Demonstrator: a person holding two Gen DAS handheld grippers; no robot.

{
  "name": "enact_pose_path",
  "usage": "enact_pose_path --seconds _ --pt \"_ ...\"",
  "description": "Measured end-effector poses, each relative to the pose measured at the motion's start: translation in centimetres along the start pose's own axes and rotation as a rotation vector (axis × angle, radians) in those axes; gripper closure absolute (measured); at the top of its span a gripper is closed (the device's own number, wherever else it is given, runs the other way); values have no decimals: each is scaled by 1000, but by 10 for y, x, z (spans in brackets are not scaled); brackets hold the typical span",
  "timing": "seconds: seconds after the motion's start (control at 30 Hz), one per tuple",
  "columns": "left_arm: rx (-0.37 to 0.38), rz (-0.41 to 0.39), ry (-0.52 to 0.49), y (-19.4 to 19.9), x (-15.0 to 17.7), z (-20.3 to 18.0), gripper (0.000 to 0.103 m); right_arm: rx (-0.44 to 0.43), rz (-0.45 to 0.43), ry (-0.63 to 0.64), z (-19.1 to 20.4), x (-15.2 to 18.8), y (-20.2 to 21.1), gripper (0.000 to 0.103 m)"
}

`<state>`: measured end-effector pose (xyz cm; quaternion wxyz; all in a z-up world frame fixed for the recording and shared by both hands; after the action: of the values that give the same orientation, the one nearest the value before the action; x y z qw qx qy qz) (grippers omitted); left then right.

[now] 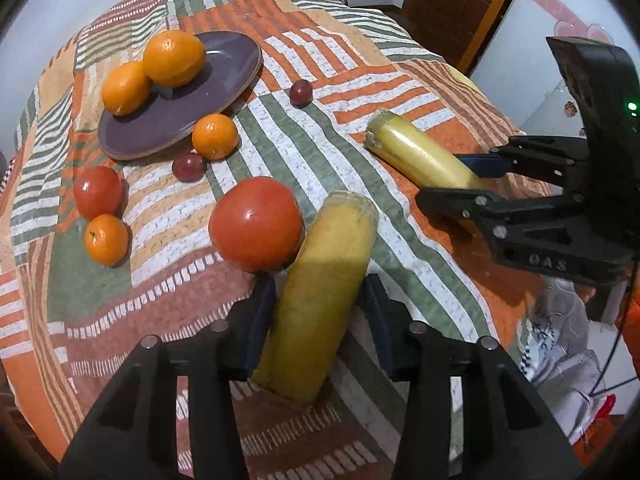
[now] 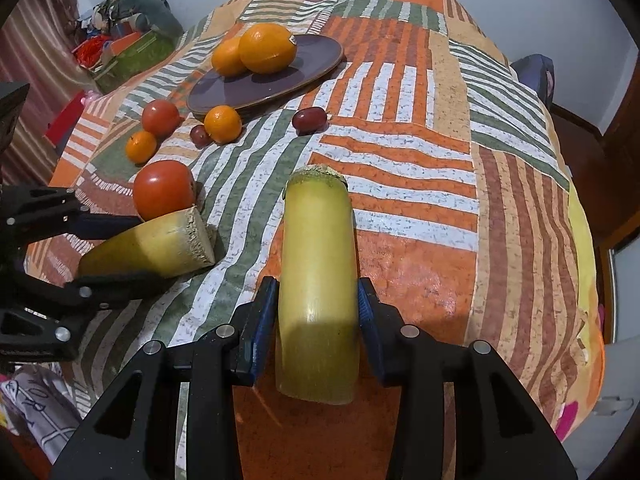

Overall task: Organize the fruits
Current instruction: 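Lift the squash with the left tool while the right tool holds its squash upright, then carry the squash toward the purple plate with the left tool while the right tool follows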

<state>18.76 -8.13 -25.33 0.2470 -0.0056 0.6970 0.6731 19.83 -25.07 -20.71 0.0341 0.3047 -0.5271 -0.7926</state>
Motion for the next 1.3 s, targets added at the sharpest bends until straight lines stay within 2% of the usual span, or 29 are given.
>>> enact_pose_path --seconds 0.13,0.37,0.67,0.77,0.97,1.3 --pt "10 18 -2 4 6 2 62 -27 2 -7 -2 2 4 68" --pt "31 35 54 -12 -1 4 59 -33 4 -25 -1 3 2 65" --pt "15 -3 51 -13 -5 -3 59 -16 -31 -31 -1 2 1 68" --pt "28 -10 44 -7 -3 -3 63 -37 -45 -40 -2 3 6 68" --pt "39 -53 69 18 5 7 65 -30 -69 -9 7 4 15 68" --pt "3 -156 154 59 0 46 65 -27 -125 32 26 -13 26 68"
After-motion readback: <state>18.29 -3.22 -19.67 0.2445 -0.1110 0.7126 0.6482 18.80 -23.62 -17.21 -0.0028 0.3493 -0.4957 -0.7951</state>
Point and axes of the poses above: each gripper's, at about its wrist camera, not at the fingertips, and y roughly against the way its jaws point, z to its left, x to its underside, the point moved 1 cm from there along -y, roughly the way its jaws point, and after that the axes turned 7 degrees about -x, right-handed, at the moved point
